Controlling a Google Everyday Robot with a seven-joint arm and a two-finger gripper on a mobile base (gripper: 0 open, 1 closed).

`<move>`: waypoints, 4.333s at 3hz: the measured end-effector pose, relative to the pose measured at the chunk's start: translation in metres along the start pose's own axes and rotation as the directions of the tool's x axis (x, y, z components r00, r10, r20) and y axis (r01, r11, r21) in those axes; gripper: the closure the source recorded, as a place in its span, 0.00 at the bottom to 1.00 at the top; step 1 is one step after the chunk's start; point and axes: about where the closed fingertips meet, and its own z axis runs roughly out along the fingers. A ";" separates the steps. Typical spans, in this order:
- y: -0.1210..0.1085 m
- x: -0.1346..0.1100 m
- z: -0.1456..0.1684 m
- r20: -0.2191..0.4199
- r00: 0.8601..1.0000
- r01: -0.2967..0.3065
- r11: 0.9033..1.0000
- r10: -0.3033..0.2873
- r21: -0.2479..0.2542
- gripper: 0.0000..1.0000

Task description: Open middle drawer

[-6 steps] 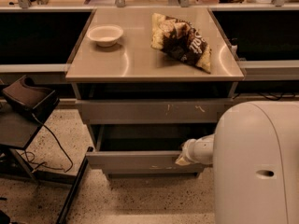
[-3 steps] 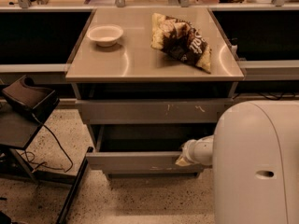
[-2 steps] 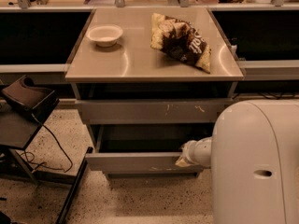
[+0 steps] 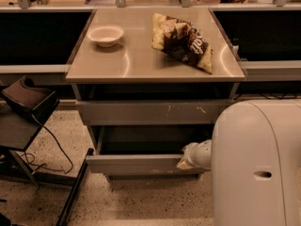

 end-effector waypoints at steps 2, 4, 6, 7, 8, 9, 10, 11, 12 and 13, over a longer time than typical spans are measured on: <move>0.005 0.000 -0.003 0.009 1.000 -0.007 1.000 0.007 0.003 1.00; 0.034 -0.010 -0.013 0.111 0.994 0.013 1.000 -0.011 -0.013 1.00; 0.055 0.003 -0.024 0.144 0.990 -0.002 1.000 0.003 -0.007 1.00; 0.063 0.000 -0.029 0.156 0.988 0.012 1.000 -0.009 -0.017 1.00; 0.063 0.000 -0.029 0.156 0.988 0.012 1.000 -0.009 -0.017 1.00; 0.062 -0.001 -0.032 0.156 0.988 0.012 1.000 -0.009 -0.017 1.00; 0.079 0.000 -0.034 0.195 0.981 -0.004 1.000 0.008 -0.022 1.00; 0.076 -0.003 -0.039 0.195 0.981 -0.004 1.000 0.008 -0.022 1.00; 0.088 -0.004 -0.040 0.210 0.978 0.011 0.999 -0.003 -0.033 1.00; 0.086 -0.005 -0.043 0.210 0.978 0.011 0.999 -0.004 -0.033 1.00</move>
Offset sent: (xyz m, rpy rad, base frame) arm -0.4136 -0.0680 -0.1525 0.4935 -0.2590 -0.2054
